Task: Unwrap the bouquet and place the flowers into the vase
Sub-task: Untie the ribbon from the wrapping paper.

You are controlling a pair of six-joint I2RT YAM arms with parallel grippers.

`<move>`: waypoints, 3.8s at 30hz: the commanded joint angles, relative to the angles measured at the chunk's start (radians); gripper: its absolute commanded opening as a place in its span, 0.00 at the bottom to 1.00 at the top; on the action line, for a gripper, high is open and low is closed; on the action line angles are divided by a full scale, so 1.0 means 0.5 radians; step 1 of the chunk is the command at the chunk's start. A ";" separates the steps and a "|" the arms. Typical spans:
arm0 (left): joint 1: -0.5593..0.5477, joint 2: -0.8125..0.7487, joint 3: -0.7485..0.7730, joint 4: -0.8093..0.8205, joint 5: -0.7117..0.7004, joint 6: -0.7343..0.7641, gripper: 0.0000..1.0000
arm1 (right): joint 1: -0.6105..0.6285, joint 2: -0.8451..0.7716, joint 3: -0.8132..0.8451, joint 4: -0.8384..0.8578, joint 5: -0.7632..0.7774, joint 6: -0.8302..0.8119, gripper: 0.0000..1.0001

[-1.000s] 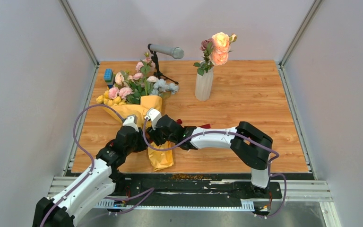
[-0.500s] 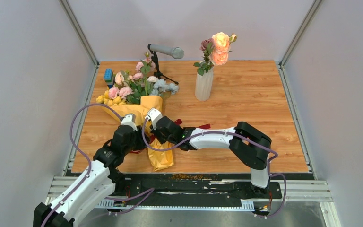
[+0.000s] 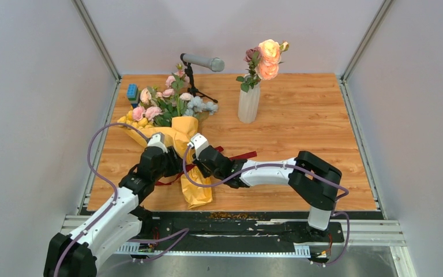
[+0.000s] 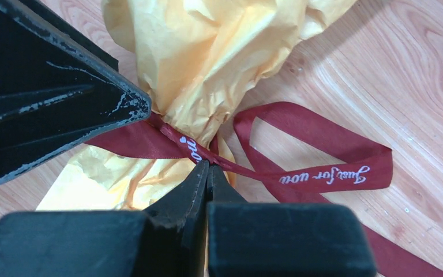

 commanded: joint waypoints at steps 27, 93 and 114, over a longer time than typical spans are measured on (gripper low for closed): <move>0.040 -0.026 0.011 0.151 0.316 0.334 0.54 | -0.128 -0.403 -0.505 0.120 -0.138 0.334 0.10; -0.135 0.593 0.300 0.398 0.375 0.644 0.49 | -0.165 -0.284 -0.235 0.004 -0.188 0.209 0.00; -0.135 0.609 0.216 0.511 0.467 0.607 0.03 | -0.204 -0.191 -0.017 -0.039 -0.236 0.112 0.24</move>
